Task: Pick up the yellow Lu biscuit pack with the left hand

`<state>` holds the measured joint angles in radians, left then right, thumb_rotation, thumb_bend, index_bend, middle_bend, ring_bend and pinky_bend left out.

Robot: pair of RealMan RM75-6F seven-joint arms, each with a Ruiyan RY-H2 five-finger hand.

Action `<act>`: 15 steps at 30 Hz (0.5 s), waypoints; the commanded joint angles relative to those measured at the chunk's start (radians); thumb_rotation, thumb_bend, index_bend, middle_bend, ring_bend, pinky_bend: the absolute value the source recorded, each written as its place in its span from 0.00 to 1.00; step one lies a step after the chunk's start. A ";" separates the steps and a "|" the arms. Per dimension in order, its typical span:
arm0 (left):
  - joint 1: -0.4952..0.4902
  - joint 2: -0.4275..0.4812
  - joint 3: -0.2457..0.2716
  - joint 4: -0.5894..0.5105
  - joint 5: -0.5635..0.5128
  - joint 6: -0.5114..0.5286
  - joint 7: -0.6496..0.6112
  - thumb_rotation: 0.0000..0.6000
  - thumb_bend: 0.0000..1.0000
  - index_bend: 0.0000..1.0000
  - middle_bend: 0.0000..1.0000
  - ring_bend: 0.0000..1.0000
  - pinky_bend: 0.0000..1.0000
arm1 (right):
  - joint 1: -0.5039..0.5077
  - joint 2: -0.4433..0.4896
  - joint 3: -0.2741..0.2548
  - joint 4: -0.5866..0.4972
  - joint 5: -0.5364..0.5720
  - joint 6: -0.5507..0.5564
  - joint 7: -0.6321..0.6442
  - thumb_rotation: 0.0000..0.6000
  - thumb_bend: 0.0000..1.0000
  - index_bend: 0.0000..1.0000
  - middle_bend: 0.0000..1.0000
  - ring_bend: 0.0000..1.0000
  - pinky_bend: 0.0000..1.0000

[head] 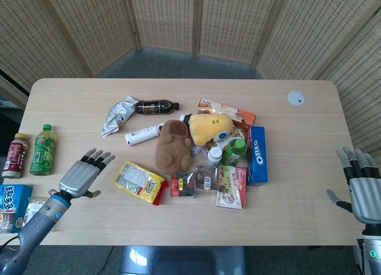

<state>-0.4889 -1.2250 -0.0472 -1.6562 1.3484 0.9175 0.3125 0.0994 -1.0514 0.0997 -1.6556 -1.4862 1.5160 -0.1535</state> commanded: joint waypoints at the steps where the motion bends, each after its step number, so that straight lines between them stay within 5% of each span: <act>1: -0.035 -0.065 -0.007 0.058 -0.022 -0.033 0.008 1.00 0.19 0.00 0.00 0.00 0.00 | -0.001 0.001 0.000 0.000 0.002 0.000 0.000 0.98 0.20 0.00 0.00 0.00 0.00; 15: -0.135 -0.242 -0.020 0.210 -0.032 -0.116 -0.039 1.00 0.16 0.00 0.00 0.00 0.00 | -0.014 0.013 0.003 0.004 0.013 0.008 0.012 0.98 0.20 0.00 0.00 0.00 0.00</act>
<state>-0.6141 -1.4558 -0.0636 -1.4544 1.3178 0.8114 0.2810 0.0857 -1.0377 0.1027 -1.6515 -1.4736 1.5240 -0.1416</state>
